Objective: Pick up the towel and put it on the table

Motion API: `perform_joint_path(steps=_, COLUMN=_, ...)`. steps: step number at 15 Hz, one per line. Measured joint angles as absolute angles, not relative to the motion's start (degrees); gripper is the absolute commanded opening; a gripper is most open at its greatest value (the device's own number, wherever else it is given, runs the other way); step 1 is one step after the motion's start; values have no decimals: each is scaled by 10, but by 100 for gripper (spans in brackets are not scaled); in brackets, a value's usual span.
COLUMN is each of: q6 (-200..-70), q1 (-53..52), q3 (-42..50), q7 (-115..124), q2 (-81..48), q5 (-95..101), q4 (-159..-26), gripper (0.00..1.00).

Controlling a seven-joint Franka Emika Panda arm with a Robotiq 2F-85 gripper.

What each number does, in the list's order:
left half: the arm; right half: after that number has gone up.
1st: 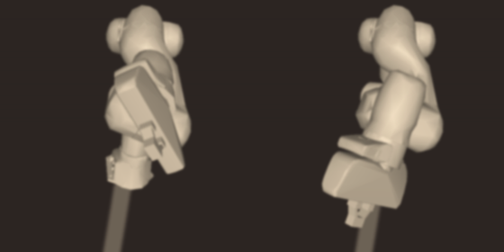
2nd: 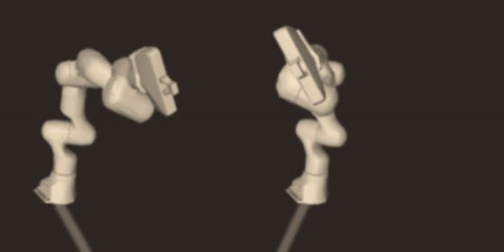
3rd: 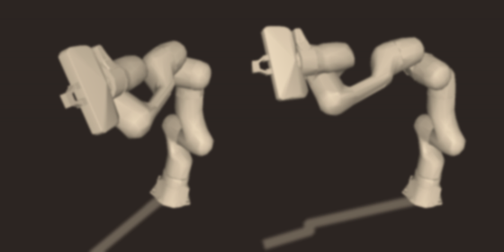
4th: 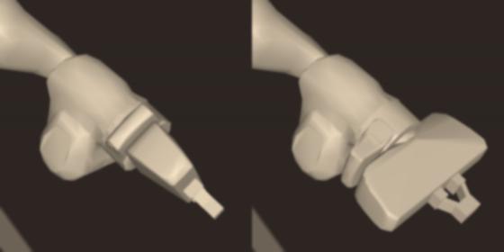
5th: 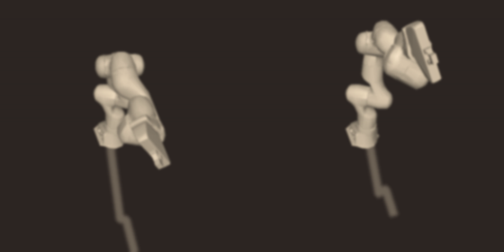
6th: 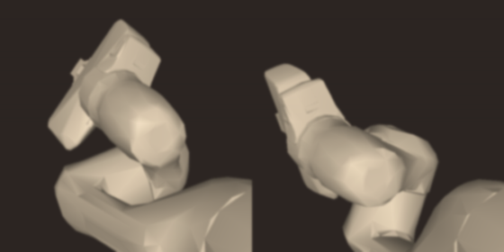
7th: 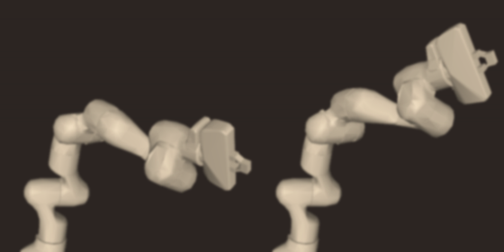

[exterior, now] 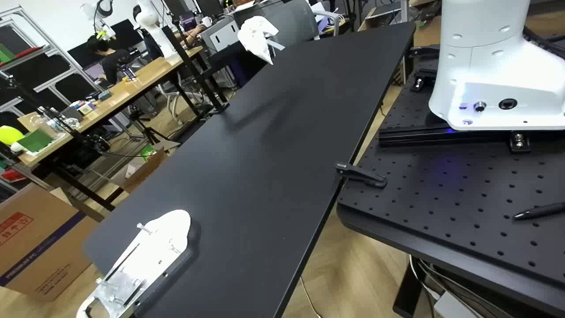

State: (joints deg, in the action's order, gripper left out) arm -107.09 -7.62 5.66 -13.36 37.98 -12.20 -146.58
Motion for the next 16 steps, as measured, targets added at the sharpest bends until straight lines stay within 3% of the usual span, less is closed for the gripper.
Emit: perform_joint_path(steps=16, q6=-1086, q1=-65, q3=51, q7=-134, q2=375, q5=-116, q4=-1466, gripper=100)
